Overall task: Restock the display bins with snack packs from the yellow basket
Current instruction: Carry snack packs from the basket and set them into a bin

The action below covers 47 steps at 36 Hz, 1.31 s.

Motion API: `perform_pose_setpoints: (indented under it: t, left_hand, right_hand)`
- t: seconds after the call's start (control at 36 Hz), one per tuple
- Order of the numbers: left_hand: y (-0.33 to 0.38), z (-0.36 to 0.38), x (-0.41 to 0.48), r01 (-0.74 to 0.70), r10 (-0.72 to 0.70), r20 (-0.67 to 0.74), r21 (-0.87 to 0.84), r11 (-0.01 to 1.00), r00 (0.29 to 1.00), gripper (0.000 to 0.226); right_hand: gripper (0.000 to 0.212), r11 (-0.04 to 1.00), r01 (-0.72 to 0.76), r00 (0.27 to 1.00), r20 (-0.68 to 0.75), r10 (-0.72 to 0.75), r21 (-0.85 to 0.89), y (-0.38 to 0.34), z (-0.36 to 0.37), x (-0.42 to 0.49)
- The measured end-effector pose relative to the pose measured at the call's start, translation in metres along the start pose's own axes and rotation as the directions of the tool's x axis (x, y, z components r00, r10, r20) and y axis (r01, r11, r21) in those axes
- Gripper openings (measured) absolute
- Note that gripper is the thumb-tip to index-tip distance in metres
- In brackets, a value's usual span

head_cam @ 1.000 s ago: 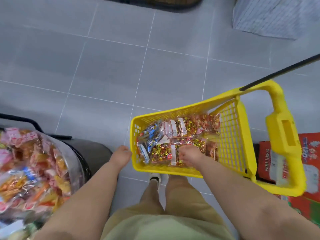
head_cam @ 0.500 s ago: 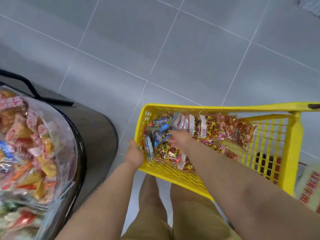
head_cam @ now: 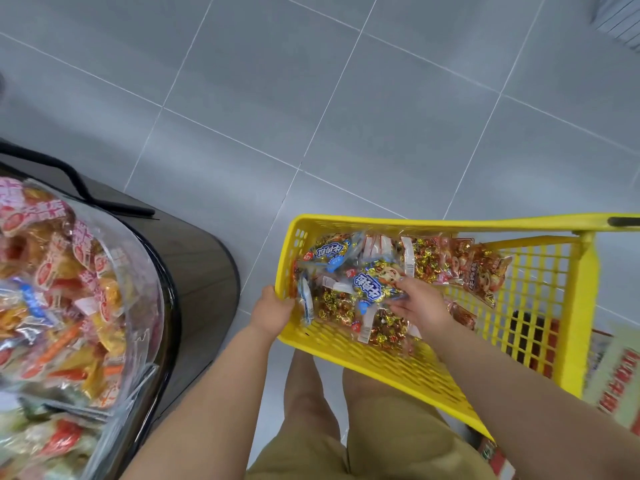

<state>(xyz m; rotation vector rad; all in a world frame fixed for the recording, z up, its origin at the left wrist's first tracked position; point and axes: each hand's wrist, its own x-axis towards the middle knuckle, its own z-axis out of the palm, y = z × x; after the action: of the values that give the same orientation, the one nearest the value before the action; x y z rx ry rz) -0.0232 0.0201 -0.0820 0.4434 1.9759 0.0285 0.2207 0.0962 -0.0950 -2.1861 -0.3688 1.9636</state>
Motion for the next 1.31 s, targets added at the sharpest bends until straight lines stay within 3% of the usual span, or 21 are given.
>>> perform_pose_setpoints:
  t: [0.11, 0.17, 0.25, 0.31, 0.39, 0.47, 0.58, 0.67, 0.75, 0.83, 0.97, 1.08, 1.19, 1.31]
  left_hand:
    - [0.009, -0.005, -0.016, -0.109, 0.079, -0.224, -0.122, 0.987, 0.971, 0.036]
    - [0.013, -0.004, -0.023, -0.178, 0.131, -0.262, -0.165, 0.970, 0.956, 0.030]
    - [0.020, -0.001, -0.030, -0.210, 0.161, -0.171, -0.328, 0.921, 0.972, 0.026]
    - [0.023, -0.001, -0.033, -0.126, 0.103, -0.074, -0.498, 0.858, 0.992, 0.023]
    - [0.021, -0.007, -0.031, 0.001, 0.056, 0.045, -0.791, 0.612, 0.997, 0.016]
    - [0.015, -0.016, -0.026, -0.028, 0.008, -0.028, -0.873, 0.486, 1.000, 0.018]
    - [-0.001, -0.029, -0.016, -0.037, -0.012, -0.045, -0.926, 0.376, 0.999, 0.023]
    - [-0.012, -0.036, -0.013, 0.000, 0.012, 0.003, -0.956, 0.293, 1.000, 0.011]
    - [-0.021, -0.042, -0.008, 0.020, 0.025, 0.025, -0.982, 0.186, 0.999, 0.025]
    - [-0.027, -0.045, -0.008, 0.042, 0.065, 0.047, -0.996, 0.076, 0.997, 0.022]
    - [-0.029, -0.045, -0.010, 0.071, 0.106, 0.080, -0.993, 0.089, 0.991, 0.046]
    - [-0.028, -0.049, -0.009, 0.115, 0.045, 0.121, -0.987, 0.115, 0.992, 0.036]
    - [-0.028, -0.048, -0.005, 0.095, -0.048, 0.084, -0.944, 0.316, 0.995, 0.027]
    - [-0.030, -0.045, -0.006, 0.098, -0.023, 0.098, -0.890, 0.445, 0.995, 0.026]
  right_hand:
    - [0.005, 0.997, 0.015, 0.994, 0.107, -0.023, 0.081, 0.002, -0.014, -0.018]
    - [0.012, 0.998, 0.001, 0.977, 0.213, -0.013, 0.058, -0.002, -0.005, -0.024]
    - [0.023, 1.000, 0.007, 0.922, 0.387, -0.012, 0.015, -0.011, 0.021, -0.033]
    - [0.019, 1.000, 0.010, 0.891, 0.454, -0.006, -0.006, -0.016, 0.041, -0.036]
    - [0.011, 0.999, 0.016, 0.872, 0.490, 0.005, -0.039, -0.023, 0.061, -0.034]
    - [0.026, 0.997, 0.046, 0.910, 0.414, -0.017, -0.060, -0.025, 0.075, -0.020]
    - [0.023, 0.998, 0.043, 0.995, 0.090, -0.039, -0.044, -0.029, 0.090, 0.009]
    - [0.028, 0.995, -0.016, 0.993, 0.115, 0.028, -0.103, -0.030, 0.100, 0.026]
    - [0.030, 0.983, -0.041, 0.991, 0.121, 0.064, -0.180, -0.031, 0.108, 0.034]
    - [0.035, 0.949, 0.014, 0.994, 0.109, 0.021, -0.315, -0.033, 0.105, 0.042]
    - [0.037, 0.913, 0.076, 0.994, 0.098, -0.040, -0.401, -0.029, 0.081, 0.031]
    - [0.040, 0.964, 0.015, 0.997, 0.078, 0.005, -0.264, -0.021, 0.051, 0.008]
    - [0.055, 0.997, -0.048, 0.982, 0.178, 0.057, -0.059, -0.019, 0.025, -0.017]
    - [0.052, 0.999, -0.002, 0.948, 0.319, 0.012, -0.032, -0.018, 0.024, -0.034]
